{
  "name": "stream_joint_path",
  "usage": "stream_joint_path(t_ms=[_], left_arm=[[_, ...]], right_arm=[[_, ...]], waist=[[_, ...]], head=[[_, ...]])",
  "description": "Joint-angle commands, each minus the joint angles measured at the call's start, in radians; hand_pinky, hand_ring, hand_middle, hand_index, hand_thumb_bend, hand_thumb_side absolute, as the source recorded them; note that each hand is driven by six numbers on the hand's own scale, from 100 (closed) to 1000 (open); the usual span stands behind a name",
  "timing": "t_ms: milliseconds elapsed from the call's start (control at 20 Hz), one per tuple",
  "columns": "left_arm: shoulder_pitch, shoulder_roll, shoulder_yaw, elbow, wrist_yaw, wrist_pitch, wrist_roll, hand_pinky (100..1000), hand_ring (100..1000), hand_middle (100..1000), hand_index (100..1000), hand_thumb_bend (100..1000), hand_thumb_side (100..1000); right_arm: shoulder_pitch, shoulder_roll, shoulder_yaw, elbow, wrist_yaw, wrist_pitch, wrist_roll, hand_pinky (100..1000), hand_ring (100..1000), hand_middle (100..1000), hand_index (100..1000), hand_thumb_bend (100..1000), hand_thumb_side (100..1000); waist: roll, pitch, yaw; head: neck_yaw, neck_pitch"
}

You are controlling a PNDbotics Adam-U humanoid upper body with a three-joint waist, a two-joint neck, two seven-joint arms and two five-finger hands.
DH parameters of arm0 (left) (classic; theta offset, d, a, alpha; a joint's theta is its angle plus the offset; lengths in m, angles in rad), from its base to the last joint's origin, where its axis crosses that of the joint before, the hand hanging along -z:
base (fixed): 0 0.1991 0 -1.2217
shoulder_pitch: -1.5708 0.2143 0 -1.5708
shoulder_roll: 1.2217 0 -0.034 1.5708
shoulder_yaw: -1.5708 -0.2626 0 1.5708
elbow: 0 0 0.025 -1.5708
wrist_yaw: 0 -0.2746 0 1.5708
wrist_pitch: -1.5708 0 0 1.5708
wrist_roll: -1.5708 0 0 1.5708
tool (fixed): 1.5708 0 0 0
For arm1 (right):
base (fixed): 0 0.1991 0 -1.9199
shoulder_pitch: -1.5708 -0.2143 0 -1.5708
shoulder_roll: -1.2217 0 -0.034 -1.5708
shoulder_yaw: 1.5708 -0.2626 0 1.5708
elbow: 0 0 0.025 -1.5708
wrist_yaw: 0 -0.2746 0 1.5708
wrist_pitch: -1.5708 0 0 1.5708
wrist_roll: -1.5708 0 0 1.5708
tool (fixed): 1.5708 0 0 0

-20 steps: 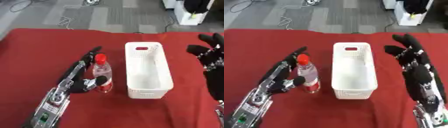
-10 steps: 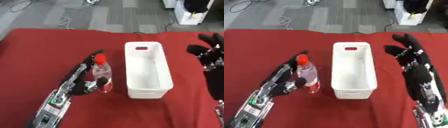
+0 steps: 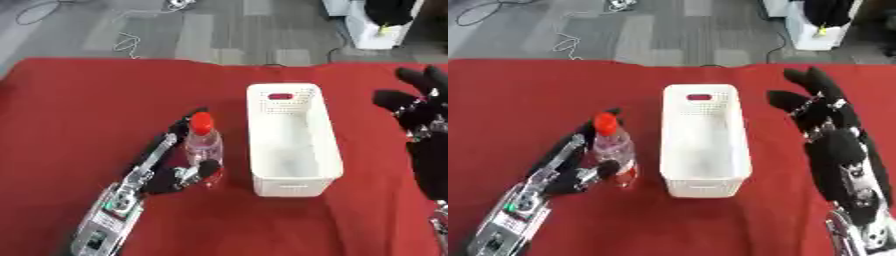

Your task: Pick up objects on the table and place them in the box.

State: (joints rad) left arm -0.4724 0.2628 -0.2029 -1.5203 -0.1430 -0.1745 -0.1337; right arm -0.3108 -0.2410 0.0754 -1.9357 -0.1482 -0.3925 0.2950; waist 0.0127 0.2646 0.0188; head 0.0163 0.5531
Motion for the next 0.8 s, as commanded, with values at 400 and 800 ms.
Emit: stream_joint_path(t_ms=[400, 800], left_arm=[[-0.027, -0.010, -0.019, 0.020, -0.021, -0.010, 0.178, 886, 1000, 932, 811, 747, 651], [-0.048, -0.012, -0.016, 0.050, -0.087, 0.001, 0.277, 568, 1000, 743, 645, 748, 454]], right_arm=[[-0.013, -0.005, -0.005, -0.011, -0.004, 0.001, 0.005, 873, 828, 922, 1000, 340, 864], [-0.011, -0.004, -0.005, -0.011, -0.006, 0.004, 0.006, 873, 828, 922, 1000, 339, 864]], waist=[[0.006, -0.013, -0.008], [0.008, -0.014, -0.009]], head=[[-0.009, -0.004], [-0.005, -0.005]])
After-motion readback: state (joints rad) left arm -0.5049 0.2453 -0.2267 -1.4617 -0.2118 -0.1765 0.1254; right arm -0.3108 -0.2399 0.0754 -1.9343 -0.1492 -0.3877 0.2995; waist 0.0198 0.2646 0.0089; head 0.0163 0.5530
